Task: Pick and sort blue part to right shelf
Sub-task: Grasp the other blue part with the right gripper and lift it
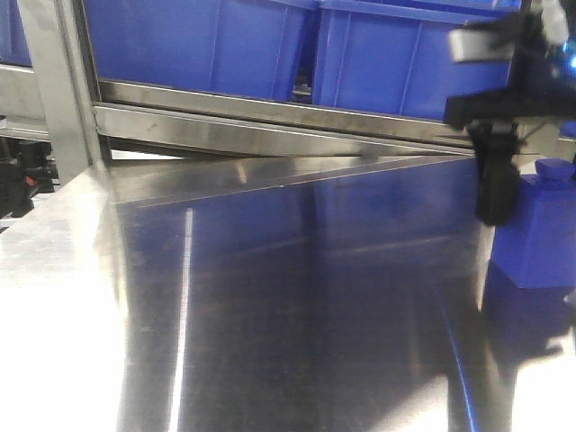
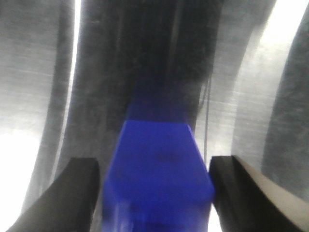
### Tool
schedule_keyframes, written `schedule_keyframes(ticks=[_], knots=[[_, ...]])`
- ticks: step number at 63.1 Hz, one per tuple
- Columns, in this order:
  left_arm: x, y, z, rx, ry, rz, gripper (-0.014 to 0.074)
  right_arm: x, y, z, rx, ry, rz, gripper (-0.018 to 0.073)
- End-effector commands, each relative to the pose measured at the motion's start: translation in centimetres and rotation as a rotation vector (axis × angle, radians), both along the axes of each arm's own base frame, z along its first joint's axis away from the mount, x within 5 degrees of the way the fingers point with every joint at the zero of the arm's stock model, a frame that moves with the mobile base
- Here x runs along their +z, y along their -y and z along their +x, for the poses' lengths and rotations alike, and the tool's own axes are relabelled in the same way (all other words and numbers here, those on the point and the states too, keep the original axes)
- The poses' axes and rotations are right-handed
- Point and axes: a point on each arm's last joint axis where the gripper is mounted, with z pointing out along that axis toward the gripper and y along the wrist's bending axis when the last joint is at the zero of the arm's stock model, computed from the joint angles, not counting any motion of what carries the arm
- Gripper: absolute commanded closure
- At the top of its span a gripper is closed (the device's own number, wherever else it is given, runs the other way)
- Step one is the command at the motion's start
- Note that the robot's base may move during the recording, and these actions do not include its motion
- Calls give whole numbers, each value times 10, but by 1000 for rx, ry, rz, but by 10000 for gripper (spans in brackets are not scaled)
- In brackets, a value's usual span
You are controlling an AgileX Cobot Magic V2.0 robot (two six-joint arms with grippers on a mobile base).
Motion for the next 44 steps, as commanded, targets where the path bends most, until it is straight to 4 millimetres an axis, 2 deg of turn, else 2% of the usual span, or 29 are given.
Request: schedule_keyframes(ticks=[1, 9, 20, 24, 34, 44], knots=[[14, 1, 1, 7, 74, -52, 291, 7, 1, 0, 4, 38, 3, 10], [14, 1, 1, 7, 76, -53, 291, -3, 2, -3, 5, 16, -4, 47], [16, -2, -3, 11, 105, -40, 291, -7, 3, -7, 14, -2, -10, 241], [14, -5, -7, 17, 136, -36, 291, -7, 3, -7, 14, 0, -10, 281], [6, -14, -24, 39, 214, -40, 291, 3, 4, -9, 16, 47, -2, 289], [-6, -26, -47, 51, 318, -37, 292, 24, 7, -20, 16, 165, 30, 289]])
